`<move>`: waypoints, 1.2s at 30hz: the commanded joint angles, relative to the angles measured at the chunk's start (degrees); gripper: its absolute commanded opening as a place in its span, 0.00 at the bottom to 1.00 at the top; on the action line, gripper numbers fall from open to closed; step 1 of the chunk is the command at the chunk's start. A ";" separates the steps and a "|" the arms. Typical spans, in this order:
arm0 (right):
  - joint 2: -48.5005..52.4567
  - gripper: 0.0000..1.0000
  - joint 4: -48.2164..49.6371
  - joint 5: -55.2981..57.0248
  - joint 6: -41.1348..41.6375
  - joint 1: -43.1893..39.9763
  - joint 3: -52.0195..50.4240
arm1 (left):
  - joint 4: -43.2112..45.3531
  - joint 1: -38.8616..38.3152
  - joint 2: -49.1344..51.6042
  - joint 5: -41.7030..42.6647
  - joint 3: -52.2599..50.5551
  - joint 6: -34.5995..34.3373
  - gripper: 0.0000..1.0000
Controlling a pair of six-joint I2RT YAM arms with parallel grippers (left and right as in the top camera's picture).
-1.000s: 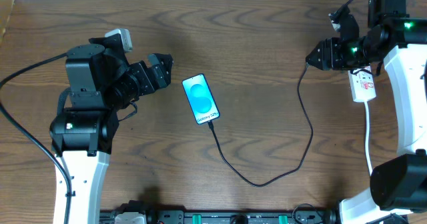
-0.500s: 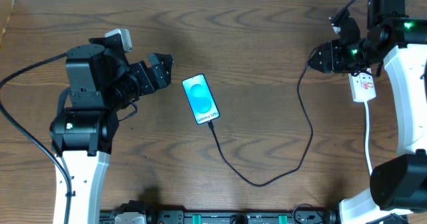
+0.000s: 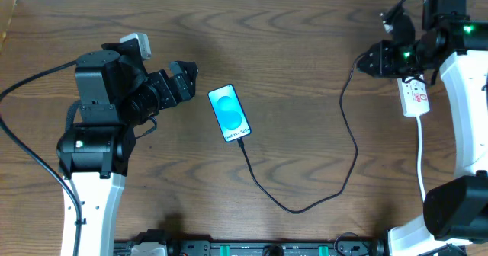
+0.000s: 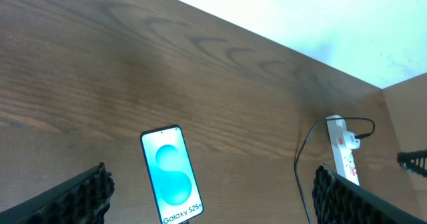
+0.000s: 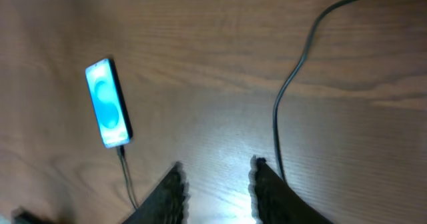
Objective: Plug charger to phone and switch on socket
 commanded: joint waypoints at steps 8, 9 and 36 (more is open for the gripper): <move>-0.59 0.01 4.50 0.02 9.97 -10.23 1.11 | -0.11 0.00 0.11 -0.48 0.09 -0.24 0.97; -0.46 0.01 5.27 0.02 10.73 -12.28 1.11 | -0.11 0.02 0.11 -0.48 0.09 -0.24 0.97; 23.06 0.01 14.97 1.64 0.33 -25.44 1.05 | -0.11 0.02 0.11 -0.48 0.09 -0.24 0.97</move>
